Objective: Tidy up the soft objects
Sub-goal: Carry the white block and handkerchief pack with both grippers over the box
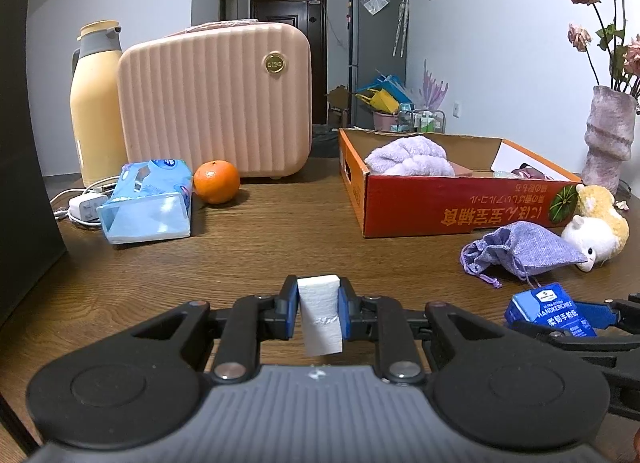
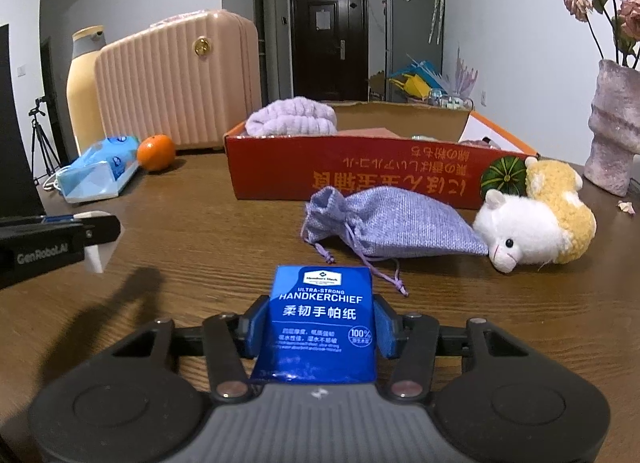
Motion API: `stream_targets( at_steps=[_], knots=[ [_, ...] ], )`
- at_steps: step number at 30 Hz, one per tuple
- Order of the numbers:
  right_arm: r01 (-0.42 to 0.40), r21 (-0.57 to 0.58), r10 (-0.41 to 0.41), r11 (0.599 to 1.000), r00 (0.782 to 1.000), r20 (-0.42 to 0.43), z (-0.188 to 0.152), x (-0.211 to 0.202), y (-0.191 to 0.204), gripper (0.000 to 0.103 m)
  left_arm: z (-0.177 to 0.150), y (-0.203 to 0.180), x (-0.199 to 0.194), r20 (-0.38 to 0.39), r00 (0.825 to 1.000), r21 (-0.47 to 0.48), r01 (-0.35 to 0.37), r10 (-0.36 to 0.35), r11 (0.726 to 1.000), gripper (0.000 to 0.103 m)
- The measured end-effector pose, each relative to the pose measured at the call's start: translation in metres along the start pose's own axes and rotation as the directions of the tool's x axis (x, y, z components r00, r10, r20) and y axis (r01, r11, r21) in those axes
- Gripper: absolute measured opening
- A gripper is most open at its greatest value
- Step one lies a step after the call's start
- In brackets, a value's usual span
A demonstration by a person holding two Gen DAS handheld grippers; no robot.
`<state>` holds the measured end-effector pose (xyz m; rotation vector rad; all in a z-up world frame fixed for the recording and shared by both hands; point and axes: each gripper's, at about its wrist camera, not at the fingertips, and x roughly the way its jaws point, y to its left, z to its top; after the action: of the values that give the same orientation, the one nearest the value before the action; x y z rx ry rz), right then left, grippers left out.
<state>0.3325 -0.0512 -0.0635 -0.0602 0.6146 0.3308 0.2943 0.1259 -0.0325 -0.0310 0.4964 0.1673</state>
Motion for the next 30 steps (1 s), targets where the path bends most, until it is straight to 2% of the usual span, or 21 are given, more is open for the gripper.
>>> stream_targets(
  at_steps=[13, 24, 30],
  knots=[
    [0.005, -0.014, -0.004, 1.0, 0.994, 0.112, 0.004, -0.014, 0.001, 0.052, 0.007, -0.003, 0.0, 0.021, 1.0, -0.029, 0.0, 0.0, 1.0, 0.02],
    [0.07, -0.053, -0.053, 0.996, 0.962, 0.266, 0.014, -0.021, -0.002, 0.052, 0.021, -0.025, -0.001, 0.081, 0.997, -0.039, 0.016, -0.012, 0.999, 0.02],
    [0.087, -0.058, -0.065, 0.995, 0.951, 0.301, 0.02, -0.018, -0.008, 0.052, 0.03, -0.035, 0.004, 0.103, 0.995, -0.052, 0.024, -0.018, 0.998, 0.02]
  ],
)
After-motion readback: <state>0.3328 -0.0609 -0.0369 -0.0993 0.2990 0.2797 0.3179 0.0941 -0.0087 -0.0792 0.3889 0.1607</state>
